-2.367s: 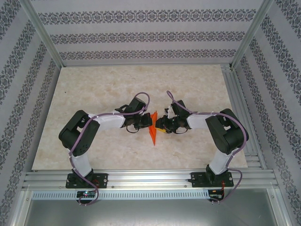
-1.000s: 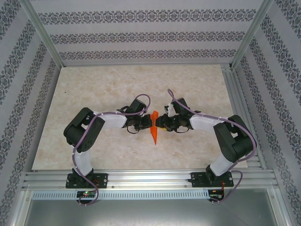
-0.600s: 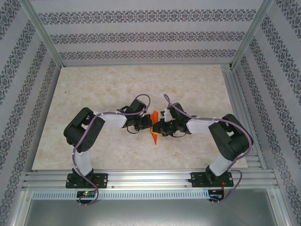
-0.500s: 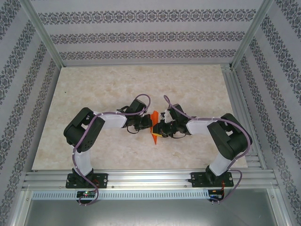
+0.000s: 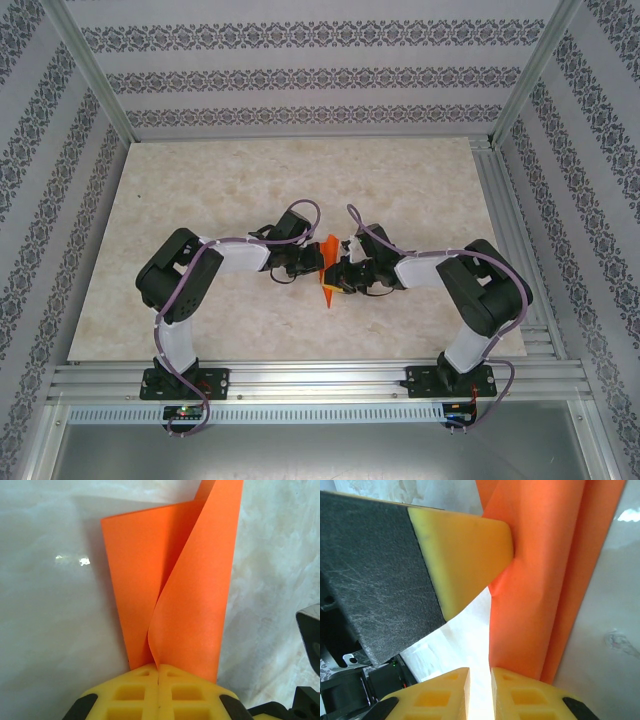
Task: Fold a paper plane with a square sheet of paper (fold left side to right side)
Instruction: Fold the wing for the fifth time at the center of the table.
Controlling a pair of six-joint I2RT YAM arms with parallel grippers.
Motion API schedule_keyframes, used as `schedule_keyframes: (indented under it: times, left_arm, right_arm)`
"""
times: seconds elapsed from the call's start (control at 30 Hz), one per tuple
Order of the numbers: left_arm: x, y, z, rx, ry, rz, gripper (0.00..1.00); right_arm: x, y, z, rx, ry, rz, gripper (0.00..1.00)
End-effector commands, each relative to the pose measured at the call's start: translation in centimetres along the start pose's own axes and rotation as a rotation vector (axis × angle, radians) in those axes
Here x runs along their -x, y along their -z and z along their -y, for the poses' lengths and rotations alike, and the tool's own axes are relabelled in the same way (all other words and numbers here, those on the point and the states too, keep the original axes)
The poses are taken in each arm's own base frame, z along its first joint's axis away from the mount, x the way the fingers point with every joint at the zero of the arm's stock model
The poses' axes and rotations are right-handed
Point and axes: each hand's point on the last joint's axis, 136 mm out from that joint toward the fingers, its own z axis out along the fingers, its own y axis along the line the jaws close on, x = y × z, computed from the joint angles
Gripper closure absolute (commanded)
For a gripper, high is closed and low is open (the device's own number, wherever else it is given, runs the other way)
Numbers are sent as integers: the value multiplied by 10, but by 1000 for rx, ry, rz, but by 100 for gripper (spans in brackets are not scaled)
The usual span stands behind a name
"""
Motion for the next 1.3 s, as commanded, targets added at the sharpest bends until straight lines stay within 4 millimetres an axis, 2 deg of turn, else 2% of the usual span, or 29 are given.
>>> schedule_keyframes:
  times: [0.0, 0.73, 0.87, 0.97, 1.27]
  left_arm:
    - [-6, -11, -39, 127, 60, -15, 100]
    - [-3, -12, -43, 125, 75, -11, 100]
    - [-1, -10, -41, 120, 71, -8, 100]
    - [3, -5, -35, 102, 58, 2, 100]
    - [22, 31, -17, 70, 12, 56, 85]
  right_arm:
    - [-4, -4, 5, -7, -6, -2, 81]
    - [-6, -16, 23, -59, -43, 2, 81]
    - [-10, -16, 33, -104, -61, -9, 81]
    - [-14, -15, 44, -156, -75, -17, 81]
    - [-20, -8, 66, -287, -75, -34, 84]
